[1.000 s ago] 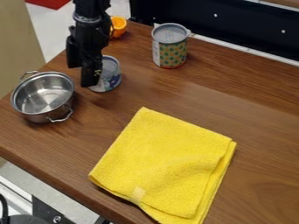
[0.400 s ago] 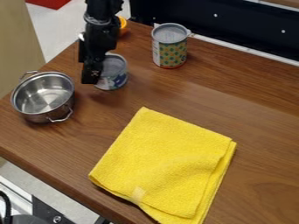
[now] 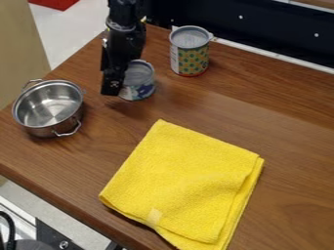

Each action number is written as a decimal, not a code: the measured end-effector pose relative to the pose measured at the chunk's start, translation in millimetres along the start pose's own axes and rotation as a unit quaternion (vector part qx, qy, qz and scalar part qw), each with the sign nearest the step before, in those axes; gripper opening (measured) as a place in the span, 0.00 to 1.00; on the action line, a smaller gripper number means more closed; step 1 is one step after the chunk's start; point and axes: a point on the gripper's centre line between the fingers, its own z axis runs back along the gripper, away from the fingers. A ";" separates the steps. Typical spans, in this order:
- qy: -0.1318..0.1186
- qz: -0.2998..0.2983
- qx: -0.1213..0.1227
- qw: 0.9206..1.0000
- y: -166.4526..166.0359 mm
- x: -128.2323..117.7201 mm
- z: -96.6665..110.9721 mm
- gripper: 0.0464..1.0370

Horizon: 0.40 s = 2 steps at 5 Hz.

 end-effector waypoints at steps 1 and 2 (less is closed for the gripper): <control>-0.016 -0.052 -0.011 0.998 -14.7 11.0 -6.8 0.96; -0.023 -0.060 -0.003 0.998 -21.5 24.4 -3.1 0.96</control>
